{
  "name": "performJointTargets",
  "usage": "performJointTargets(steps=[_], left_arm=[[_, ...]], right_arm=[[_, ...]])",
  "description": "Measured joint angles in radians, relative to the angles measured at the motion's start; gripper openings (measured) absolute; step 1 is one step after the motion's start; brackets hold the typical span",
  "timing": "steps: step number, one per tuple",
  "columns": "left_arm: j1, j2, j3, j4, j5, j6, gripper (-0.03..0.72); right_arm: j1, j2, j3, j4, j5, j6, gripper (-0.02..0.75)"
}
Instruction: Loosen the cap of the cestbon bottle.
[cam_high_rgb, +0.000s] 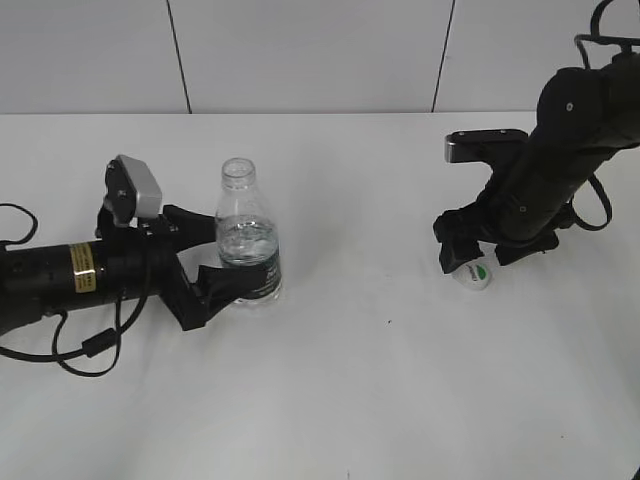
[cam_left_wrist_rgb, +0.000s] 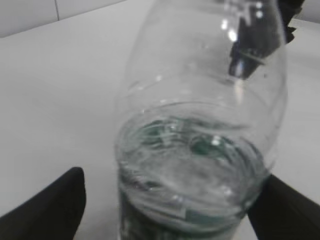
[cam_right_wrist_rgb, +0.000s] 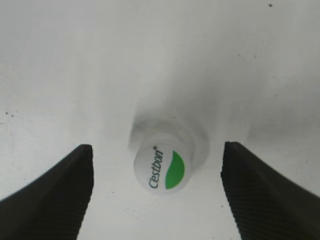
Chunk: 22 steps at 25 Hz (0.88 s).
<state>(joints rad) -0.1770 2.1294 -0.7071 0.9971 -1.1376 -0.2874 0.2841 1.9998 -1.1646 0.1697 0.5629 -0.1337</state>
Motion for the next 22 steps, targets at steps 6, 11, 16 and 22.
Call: performJointTargets(steps=[6, 11, 16, 22], left_arm=[[0.119, 0.000, 0.000, 0.171, -0.004, 0.000, 0.585], [0.221, -0.006, 0.000, 0.246, -0.002, 0.000, 0.585], [0.296, -0.049, 0.000, 0.294, 0.008, 0.000, 0.585], [0.318, -0.099, 0.000, 0.174, 0.040, 0.000, 0.585]], right_arm=[[0.000, -0.011, 0.000, 0.008, 0.008, 0.000, 0.596], [0.000, -0.011, 0.000, 0.009, 0.014, -0.001, 0.596], [0.000, -0.011, 0.000, 0.009, 0.015, -0.001, 0.594], [0.000, -0.011, -0.028, 0.009, 0.015, -0.001, 0.594]])
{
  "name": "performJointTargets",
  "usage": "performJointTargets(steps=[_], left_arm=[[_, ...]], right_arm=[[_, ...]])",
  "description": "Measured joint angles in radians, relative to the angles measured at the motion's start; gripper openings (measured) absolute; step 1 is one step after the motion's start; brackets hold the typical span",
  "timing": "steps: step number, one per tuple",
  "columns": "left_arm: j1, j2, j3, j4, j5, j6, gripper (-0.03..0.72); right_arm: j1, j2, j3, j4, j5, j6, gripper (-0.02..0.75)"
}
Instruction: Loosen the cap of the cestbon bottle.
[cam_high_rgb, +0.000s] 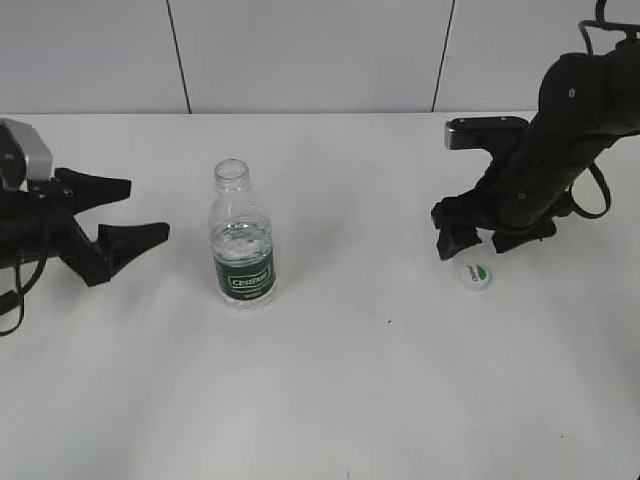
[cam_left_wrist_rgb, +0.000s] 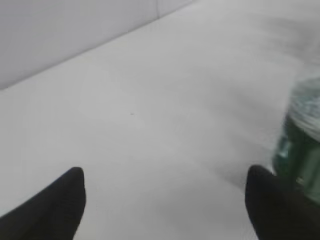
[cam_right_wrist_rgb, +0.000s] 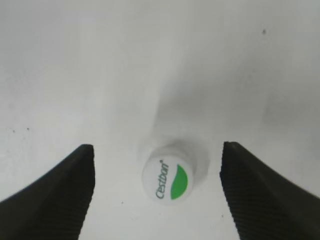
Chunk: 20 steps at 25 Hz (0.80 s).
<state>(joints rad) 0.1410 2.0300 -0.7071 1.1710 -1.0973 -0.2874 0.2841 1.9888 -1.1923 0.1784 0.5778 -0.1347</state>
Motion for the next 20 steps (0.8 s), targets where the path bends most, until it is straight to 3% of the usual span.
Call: performJointTargets(steps=[8, 14, 20], left_arm=[[0.001, -0.045, 0.000, -0.379, 0.163, 0.006, 0.585], [0.001, -0.093, 0.000, -0.599, 0.396, 0.138, 0.585], [-0.003, -0.144, -0.118, -0.664, 0.878, 0.151, 0.585]], right_arm=[[0.000, 0.000, -0.131, -0.036, 0.013, 0.000, 0.594], [0.000, 0.000, -0.235, -0.163, 0.043, 0.000, 0.594], [0.000, 0.000, -0.337, -0.376, 0.158, 0.103, 0.594]])
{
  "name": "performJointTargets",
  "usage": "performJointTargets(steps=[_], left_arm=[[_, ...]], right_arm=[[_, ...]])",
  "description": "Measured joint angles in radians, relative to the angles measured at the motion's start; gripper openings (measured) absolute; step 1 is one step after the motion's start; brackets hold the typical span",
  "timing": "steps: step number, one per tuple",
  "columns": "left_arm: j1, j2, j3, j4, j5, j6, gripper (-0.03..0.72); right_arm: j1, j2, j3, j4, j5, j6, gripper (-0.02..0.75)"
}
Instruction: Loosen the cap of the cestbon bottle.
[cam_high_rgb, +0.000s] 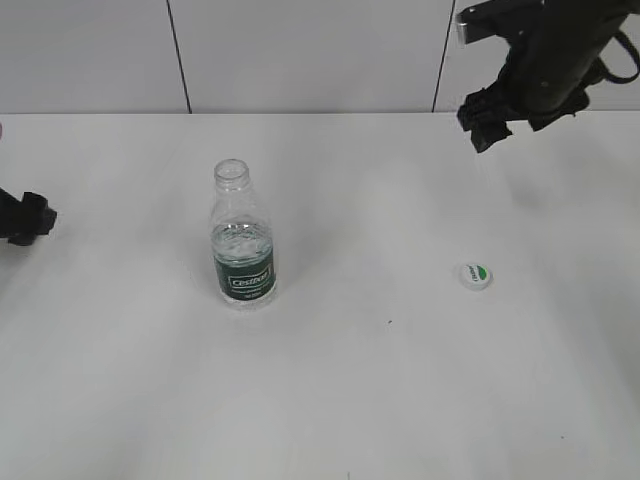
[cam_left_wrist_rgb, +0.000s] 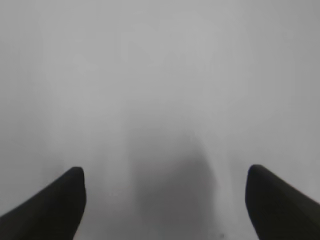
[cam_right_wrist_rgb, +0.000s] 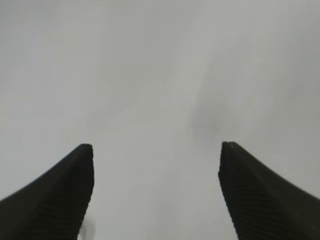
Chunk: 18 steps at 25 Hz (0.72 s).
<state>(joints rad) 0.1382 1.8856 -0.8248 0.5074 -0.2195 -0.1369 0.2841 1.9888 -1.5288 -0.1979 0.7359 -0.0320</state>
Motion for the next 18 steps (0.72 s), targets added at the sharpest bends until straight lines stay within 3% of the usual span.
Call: performJointTargets(steps=[5, 11, 14, 18], left_arm=[[-0.035, -0.009, -0.218, -0.067, 0.557, 0.001, 0.585], [-0.060, -0.013, -0.482, -0.199, 1.108, 0.033, 0.585], [-0.060, -0.014, -0.596, -0.319, 1.294, 0.125, 0.585], [-0.061, -0.040, -0.689, -0.439, 1.381, 0.176, 0.585]], right_arm=[[0.000, 0.000, -0.079, -0.097, 0.199, 0.074, 0.594], [-0.001, 0.000, -0.157, -0.039, 0.424, 0.062, 0.594], [-0.003, 0.000, -0.211, 0.065, 0.471, -0.004, 0.594], [-0.003, 0.000, -0.285, 0.145, 0.476, -0.038, 0.594]])
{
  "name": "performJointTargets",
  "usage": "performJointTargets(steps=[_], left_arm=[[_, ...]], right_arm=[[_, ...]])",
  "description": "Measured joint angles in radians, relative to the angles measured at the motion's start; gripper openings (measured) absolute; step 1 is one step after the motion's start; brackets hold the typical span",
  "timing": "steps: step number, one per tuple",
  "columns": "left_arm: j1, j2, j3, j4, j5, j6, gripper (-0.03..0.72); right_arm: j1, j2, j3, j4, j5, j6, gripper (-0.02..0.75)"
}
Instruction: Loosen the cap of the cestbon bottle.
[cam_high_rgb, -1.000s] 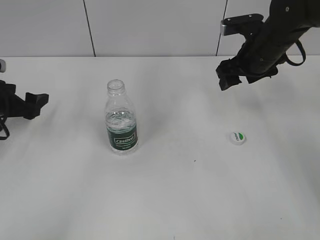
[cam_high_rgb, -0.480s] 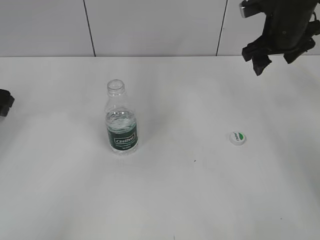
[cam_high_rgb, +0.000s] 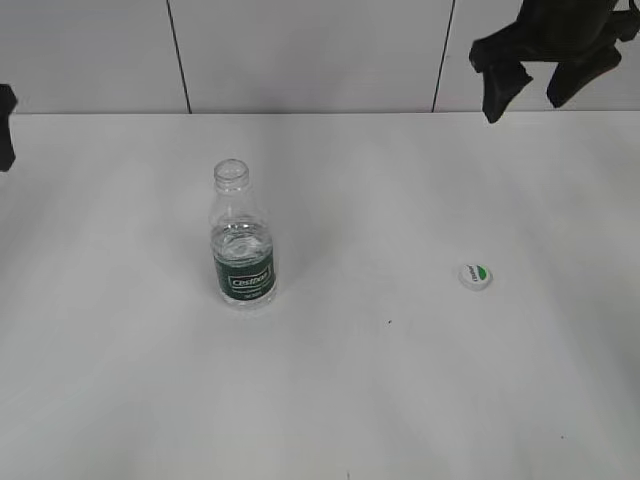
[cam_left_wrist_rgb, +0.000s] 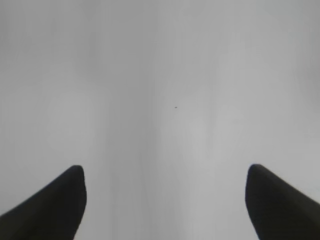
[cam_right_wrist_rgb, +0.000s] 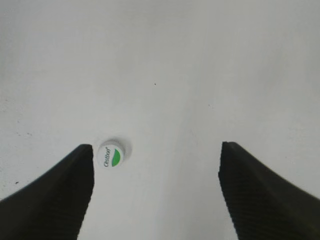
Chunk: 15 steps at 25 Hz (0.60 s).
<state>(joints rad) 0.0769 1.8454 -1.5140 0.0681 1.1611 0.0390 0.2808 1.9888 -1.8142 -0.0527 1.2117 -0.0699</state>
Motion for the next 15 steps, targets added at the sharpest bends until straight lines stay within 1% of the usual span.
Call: performJointTargets(steps=[6, 8, 12, 15], left_arm=[[-0.002, -0.069, -0.022, -0.006, 0.043, 0.007, 0.585], [-0.002, -0.080, -0.022, 0.000, 0.052, 0.007, 0.585], [-0.002, -0.089, -0.022, 0.000, 0.056, 0.015, 0.585], [-0.002, -0.092, -0.022, -0.001, 0.057, 0.026, 0.585]], right_arm=[[-0.013, -0.046, -0.029, 0.045, 0.003, -0.001, 0.594], [-0.041, -0.064, -0.029, 0.053, 0.003, -0.001, 0.594], [-0.125, -0.089, -0.028, 0.074, 0.005, -0.012, 0.594], [-0.167, -0.129, -0.014, 0.081, 0.004, -0.021, 0.594]])
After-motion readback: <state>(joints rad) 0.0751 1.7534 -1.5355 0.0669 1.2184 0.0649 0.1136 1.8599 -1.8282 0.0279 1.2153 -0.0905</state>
